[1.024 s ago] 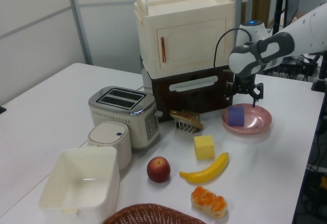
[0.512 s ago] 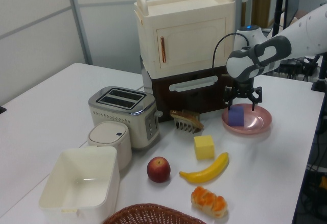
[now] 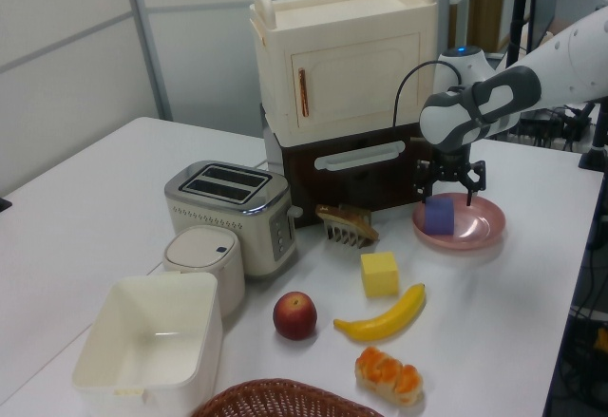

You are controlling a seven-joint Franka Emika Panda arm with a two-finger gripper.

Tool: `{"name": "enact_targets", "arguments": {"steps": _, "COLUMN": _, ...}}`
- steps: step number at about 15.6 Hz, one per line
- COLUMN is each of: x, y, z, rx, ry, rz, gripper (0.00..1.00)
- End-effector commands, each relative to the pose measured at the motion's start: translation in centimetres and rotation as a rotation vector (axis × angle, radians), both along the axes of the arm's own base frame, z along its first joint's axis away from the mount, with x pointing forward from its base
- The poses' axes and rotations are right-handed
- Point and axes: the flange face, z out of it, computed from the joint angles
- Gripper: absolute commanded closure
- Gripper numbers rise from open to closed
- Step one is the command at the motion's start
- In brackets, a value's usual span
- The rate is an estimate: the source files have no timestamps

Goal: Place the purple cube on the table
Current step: 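Close the gripper on the purple cube and lift it off the plate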

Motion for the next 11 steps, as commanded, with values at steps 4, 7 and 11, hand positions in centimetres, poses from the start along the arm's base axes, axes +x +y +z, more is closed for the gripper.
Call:
{"name": "enact_targets", "arguments": {"steps": 4, "x": 1.6, "y": 2.0, "z": -0.7, "rx": -0.024, "ry": -0.019, "rz": 0.055, "gripper": 0.0}}
{"name": "enact_targets", "arguments": {"steps": 7, "x": 1.8, "y": 2.0, "z": -2.1, "rx": -0.024, "ry": -0.007, "rz": 0.062, "gripper": 0.0}}
{"name": "enact_targets", "arguments": {"steps": 11, "x": 1.7, "y": 1.8, "z": -2.0, "rx": -0.028, "ry": -0.005, "rz": 0.092, "gripper": 0.6}}
